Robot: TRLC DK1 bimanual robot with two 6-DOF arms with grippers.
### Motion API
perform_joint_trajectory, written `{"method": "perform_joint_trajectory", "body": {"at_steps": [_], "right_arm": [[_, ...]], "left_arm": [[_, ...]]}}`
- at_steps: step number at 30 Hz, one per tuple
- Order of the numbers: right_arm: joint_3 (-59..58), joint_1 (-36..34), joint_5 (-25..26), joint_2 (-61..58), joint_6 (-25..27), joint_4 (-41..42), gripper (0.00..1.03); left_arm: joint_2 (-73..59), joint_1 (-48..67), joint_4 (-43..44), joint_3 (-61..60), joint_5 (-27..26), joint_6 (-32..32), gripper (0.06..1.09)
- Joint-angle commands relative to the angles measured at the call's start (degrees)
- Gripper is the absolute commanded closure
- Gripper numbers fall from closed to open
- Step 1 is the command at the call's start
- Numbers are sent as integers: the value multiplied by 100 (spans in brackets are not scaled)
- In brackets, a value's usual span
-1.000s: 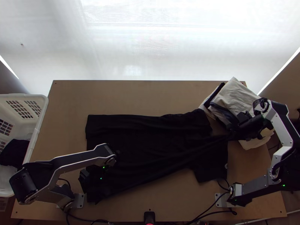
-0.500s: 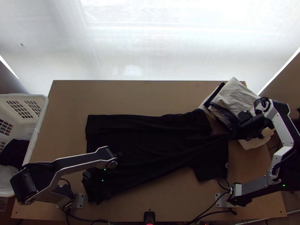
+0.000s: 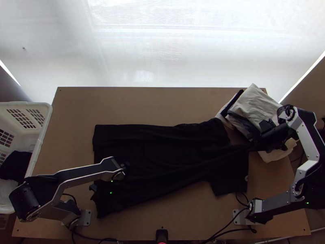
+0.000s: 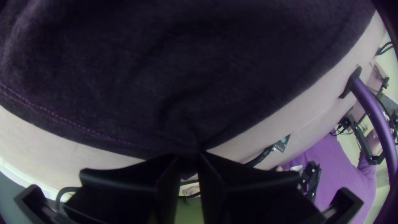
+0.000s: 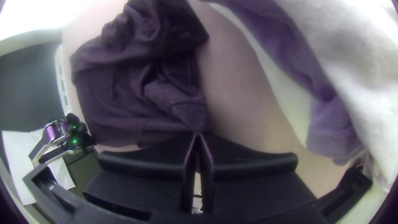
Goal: Fold the t-shirt
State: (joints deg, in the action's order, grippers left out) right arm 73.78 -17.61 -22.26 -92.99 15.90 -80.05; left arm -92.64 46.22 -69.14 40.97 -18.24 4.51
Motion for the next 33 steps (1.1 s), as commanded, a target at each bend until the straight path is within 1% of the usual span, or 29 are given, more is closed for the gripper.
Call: {"method": "perform_joint_trajectory", "body": {"at_steps": [1,5,7,11,13,15,17,21,27,33], "right_arm": [[84,-50,11,62,-17,-19,100],[67,-59,11,53,-17,-19,100],[58,-59,11,53,-8,-19,100],[67,-68,20,-17,-17,-19,100],[93,-103,11,-53,-17,-19,100],[137,-103,20,-70,-17,-28,100],[163,-103,20,-70,-17,-28,100],[198,-138,90,-79,-8,-46,100],[242,-217,178,-88,45,-90,100],[286,-261,257,-88,80,-98,100]], "left_arm": [[-114,-148,534,-107,-66,94,105],[370,-385,384,-63,-382,23,105],[712,-412,41,148,-655,-38,105],[1354,-544,-539,851,-751,-56,105],[1582,-763,-600,1255,-769,173,105],[1618,-983,-644,1712,-822,287,105],[1644,-1238,-644,2064,-1041,551,105],[1688,-1581,-600,2231,-1252,656,105],[1618,-2170,-565,2521,-1305,858,105],[1565,-2380,-424,2670,-1296,1008,105]]}}
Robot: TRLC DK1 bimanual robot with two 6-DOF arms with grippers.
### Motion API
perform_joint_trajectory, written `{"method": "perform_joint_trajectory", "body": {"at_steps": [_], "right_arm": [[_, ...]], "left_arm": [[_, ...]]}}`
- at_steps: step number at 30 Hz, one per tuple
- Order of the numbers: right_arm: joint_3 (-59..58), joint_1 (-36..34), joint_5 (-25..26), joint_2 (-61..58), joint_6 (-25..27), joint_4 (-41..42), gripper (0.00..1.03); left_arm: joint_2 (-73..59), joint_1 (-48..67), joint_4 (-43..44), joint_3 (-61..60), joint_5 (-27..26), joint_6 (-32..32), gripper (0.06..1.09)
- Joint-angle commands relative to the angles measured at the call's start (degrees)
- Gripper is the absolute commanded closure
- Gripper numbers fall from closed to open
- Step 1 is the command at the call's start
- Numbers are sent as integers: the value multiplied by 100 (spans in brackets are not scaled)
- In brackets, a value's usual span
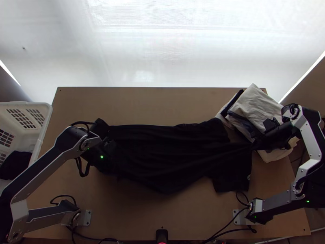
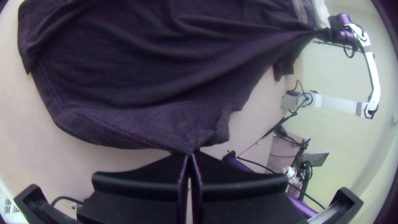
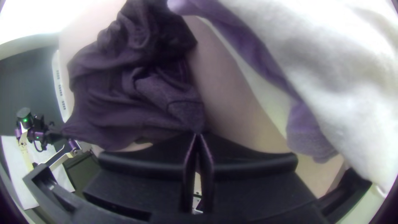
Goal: Fold the t-shirt
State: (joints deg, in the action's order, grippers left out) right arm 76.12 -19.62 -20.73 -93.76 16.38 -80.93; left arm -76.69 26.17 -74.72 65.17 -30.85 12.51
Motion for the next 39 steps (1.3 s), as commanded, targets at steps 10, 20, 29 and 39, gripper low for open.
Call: {"method": "perform_joint_trajectory", "body": {"at_steps": [10,20,29,39], "right_arm": [[79,-86,166,6,58,-46,100],[298,353,157,15,-30,-46,100],[703,643,175,-284,-170,-46,100],[1116,828,271,-477,-258,-46,100]], "left_arm": [[-92,-1519,370,14,9,155,105],[655,-2046,502,-417,53,-65,105],[804,-2732,159,-575,9,-724,105],[664,-3778,221,-980,0,-1392,105]]}}
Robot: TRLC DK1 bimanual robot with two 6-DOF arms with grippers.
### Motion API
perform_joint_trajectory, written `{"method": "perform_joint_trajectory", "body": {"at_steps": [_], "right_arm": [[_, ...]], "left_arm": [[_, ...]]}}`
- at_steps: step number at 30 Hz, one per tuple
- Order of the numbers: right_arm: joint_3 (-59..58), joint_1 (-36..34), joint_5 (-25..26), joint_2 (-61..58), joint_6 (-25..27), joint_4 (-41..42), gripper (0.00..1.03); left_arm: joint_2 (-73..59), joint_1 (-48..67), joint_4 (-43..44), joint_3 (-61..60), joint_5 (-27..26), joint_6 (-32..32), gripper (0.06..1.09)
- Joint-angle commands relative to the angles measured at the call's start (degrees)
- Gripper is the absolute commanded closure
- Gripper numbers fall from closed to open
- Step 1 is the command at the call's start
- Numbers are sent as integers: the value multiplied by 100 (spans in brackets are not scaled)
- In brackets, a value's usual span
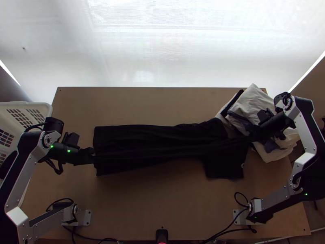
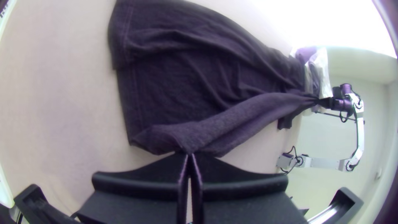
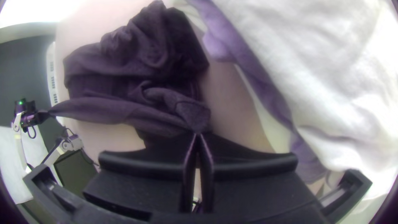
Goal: Fold the t-shirt
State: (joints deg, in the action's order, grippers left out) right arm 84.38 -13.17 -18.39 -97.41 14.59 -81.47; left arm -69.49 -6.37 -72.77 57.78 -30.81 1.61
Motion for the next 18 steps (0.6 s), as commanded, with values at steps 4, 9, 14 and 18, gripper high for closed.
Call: {"method": "perform_joint_trajectory", "body": {"at_steps": [4,9,14,18], "right_arm": [[545,403,38,-121,-105,0,100],[905,807,38,-209,-97,9,100],[1380,1141,29,-393,-105,9,100],[1661,1405,29,-516,-105,9,100]], "left_arm": [[-99,-585,132,-285,-4,-275,105],[-135,-611,387,-408,-4,-213,105],[-284,-875,844,-417,-4,-82,105],[-477,-1094,1116,-373,-4,6,105]]}}
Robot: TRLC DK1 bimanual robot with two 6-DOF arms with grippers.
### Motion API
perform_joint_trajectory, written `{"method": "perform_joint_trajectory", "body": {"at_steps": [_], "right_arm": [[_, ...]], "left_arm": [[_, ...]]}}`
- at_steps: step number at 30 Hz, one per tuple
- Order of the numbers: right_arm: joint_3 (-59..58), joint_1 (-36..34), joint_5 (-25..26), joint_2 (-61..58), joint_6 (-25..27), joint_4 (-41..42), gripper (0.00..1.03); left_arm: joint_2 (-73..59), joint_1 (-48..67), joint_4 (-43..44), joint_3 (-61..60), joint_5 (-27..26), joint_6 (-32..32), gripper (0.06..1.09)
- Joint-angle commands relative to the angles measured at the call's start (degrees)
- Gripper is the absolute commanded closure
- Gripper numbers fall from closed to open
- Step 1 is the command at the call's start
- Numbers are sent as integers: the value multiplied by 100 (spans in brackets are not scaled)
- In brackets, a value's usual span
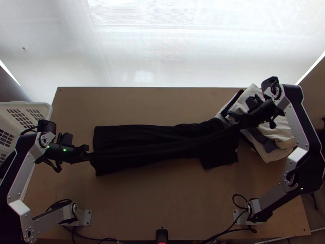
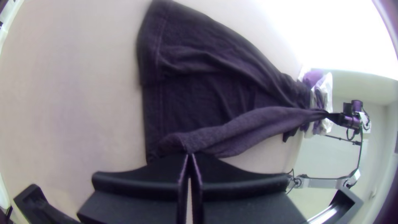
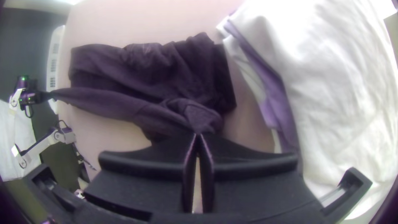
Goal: Fold the t-shirt
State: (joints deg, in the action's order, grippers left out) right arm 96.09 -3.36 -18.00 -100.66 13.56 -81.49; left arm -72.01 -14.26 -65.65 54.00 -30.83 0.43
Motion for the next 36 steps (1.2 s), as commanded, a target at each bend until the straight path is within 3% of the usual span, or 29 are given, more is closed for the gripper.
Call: {"method": "perform_joint_trajectory", "body": {"at_steps": [1,7,19,27,36], "right_arm": [[551,476,-11,-217,-11,11,100],[788,731,-11,-437,-55,11,100],[1140,1214,-11,-832,-266,11,100],[1377,1197,7,-1043,-389,28,100],[1438,1039,385,-1245,-556,160,100]], "left_arm": [[-235,-332,412,32,-2,133,105],[-270,-420,483,67,-2,195,105],[-569,37,1107,594,-2,1144,105],[-1307,521,1441,1174,209,1258,105],[-2072,415,1555,1658,657,1188,105]]}}
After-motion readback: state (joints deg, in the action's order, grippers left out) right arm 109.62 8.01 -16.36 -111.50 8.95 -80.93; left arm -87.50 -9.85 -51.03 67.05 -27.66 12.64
